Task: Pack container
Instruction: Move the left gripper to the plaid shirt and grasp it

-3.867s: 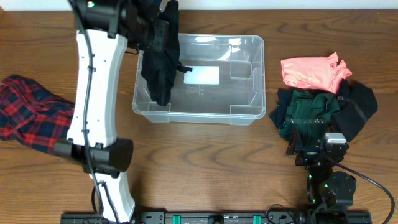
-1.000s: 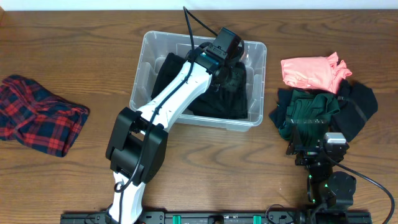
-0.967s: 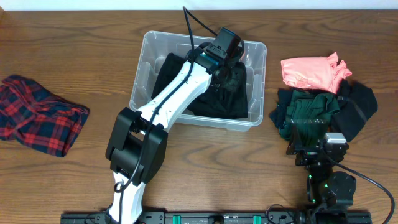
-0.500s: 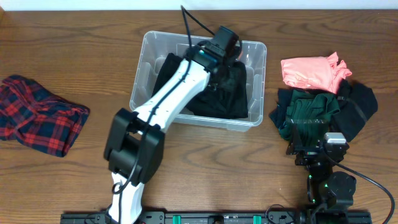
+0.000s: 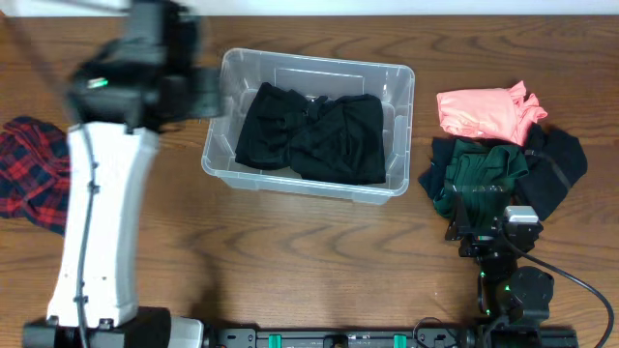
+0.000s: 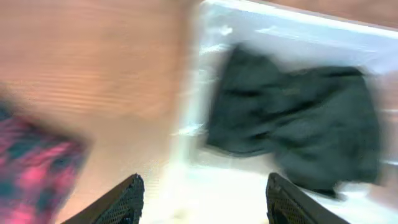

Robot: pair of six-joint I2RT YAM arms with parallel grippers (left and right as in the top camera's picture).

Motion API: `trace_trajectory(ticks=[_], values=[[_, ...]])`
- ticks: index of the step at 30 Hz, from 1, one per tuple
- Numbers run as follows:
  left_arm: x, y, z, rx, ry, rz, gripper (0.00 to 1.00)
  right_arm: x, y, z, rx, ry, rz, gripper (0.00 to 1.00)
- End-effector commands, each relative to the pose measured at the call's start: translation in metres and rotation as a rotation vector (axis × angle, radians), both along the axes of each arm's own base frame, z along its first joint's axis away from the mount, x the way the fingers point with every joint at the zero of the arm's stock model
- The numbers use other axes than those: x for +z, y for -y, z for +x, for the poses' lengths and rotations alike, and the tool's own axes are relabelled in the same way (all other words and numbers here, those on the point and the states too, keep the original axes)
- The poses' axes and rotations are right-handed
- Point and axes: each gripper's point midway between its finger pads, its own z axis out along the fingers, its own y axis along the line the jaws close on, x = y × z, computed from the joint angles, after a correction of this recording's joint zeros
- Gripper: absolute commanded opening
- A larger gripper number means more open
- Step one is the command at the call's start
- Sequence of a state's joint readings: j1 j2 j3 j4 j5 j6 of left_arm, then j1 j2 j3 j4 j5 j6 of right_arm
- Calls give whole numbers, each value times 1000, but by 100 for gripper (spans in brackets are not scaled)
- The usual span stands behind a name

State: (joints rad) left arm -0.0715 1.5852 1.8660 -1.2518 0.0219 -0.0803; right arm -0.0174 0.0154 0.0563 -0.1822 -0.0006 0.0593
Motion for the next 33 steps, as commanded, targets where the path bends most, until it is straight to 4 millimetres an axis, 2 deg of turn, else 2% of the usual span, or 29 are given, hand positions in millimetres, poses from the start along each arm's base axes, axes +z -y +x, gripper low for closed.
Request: trace_trajectory(ticks=[1, 6, 11, 18, 21, 28, 33], values=[[-25, -60, -10, 142, -118, 87, 64, -1, 3, 0, -15, 0, 2, 99], [-63, -110, -27, 283, -254, 70, 64, -1, 3, 0, -15, 0, 2, 99], [-104, -140, -31, 358, -367, 76, 64, -1, 3, 0, -15, 0, 2, 99], [-155, -181, -33, 416, -529, 257, 64, -1, 3, 0, -15, 0, 2, 99], [-176, -191, -32, 425, -593, 305, 64, -1, 3, 0, -15, 0, 2, 99], [-232, -197, -19, 412, -666, 307, 64, -1, 3, 0, -15, 0, 2, 99], [-258, -199, -12, 410, -680, 307, 69, -1, 3, 0, -15, 0, 2, 99]])
